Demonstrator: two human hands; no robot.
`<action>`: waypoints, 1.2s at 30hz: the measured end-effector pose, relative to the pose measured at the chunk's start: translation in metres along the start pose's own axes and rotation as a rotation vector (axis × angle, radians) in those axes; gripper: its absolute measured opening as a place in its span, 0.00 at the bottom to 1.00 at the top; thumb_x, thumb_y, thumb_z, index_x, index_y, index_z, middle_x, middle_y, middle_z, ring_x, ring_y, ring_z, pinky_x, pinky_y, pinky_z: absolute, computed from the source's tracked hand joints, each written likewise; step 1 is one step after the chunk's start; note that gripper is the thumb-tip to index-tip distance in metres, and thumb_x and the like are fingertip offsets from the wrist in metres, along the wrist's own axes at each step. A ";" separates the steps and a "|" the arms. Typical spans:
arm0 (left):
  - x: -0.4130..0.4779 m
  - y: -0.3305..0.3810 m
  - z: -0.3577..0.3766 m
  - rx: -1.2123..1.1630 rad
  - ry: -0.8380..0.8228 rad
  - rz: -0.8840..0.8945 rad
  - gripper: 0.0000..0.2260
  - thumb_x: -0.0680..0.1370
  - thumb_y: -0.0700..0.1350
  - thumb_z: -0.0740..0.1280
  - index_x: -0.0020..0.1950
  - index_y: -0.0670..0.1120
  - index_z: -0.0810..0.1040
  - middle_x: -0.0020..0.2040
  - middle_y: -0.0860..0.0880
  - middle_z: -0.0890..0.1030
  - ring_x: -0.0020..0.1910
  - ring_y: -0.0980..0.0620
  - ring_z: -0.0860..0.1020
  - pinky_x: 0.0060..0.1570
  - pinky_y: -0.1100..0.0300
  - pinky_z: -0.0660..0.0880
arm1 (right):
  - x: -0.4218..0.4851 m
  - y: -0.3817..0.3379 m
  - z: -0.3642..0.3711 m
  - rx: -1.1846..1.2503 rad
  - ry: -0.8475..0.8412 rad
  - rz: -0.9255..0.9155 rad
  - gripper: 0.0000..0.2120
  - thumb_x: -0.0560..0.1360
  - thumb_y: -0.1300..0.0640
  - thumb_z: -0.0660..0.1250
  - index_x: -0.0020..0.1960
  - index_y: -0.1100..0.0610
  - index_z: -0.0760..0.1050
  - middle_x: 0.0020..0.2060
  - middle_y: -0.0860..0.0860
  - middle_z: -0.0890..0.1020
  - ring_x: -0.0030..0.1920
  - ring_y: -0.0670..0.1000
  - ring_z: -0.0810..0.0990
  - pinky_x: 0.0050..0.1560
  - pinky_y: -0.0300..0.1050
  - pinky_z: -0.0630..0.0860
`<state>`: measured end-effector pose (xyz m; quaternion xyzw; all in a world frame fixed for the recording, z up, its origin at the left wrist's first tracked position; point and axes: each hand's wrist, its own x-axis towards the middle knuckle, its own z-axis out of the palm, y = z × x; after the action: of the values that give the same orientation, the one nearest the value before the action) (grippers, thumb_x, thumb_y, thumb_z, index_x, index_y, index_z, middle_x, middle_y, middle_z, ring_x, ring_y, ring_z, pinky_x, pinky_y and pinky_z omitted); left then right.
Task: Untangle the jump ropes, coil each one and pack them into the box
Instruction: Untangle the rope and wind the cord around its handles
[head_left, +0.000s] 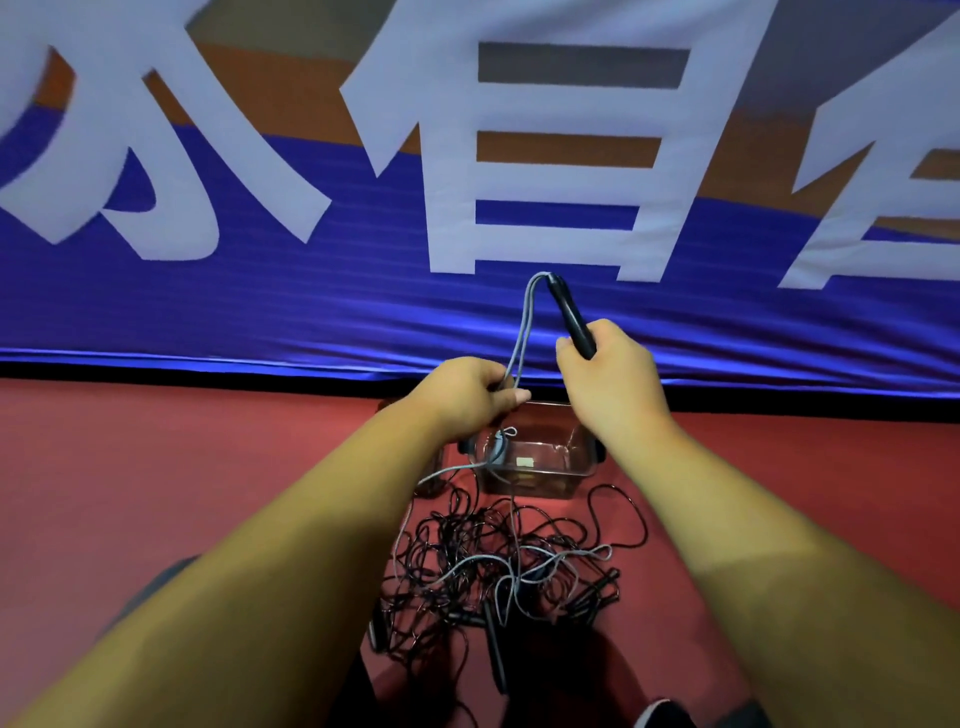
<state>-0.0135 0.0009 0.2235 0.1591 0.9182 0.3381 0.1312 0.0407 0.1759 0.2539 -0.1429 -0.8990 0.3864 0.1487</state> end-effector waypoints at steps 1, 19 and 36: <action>0.000 0.000 -0.001 -0.040 -0.032 0.010 0.10 0.79 0.56 0.74 0.45 0.50 0.83 0.40 0.49 0.85 0.39 0.50 0.83 0.45 0.54 0.80 | 0.001 0.000 -0.001 0.013 0.006 0.004 0.14 0.83 0.47 0.65 0.44 0.54 0.71 0.38 0.51 0.78 0.34 0.50 0.74 0.31 0.46 0.66; -0.001 0.003 0.009 0.032 -0.043 -0.026 0.14 0.81 0.58 0.70 0.45 0.48 0.81 0.35 0.53 0.83 0.35 0.53 0.81 0.37 0.61 0.73 | 0.005 0.006 -0.017 0.050 0.049 0.016 0.16 0.84 0.46 0.64 0.43 0.55 0.71 0.35 0.50 0.76 0.33 0.48 0.72 0.30 0.39 0.65; -0.006 0.035 -0.014 -0.599 0.138 0.105 0.06 0.84 0.49 0.67 0.56 0.48 0.80 0.45 0.46 0.86 0.47 0.51 0.84 0.55 0.42 0.80 | 0.004 0.019 -0.025 -0.084 -0.282 -0.143 0.11 0.80 0.48 0.68 0.45 0.55 0.76 0.36 0.52 0.80 0.36 0.53 0.77 0.38 0.48 0.72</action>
<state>-0.0062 0.0158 0.2580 0.1371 0.7752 0.6097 0.0920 0.0491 0.2061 0.2569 -0.0289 -0.9342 0.3531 0.0421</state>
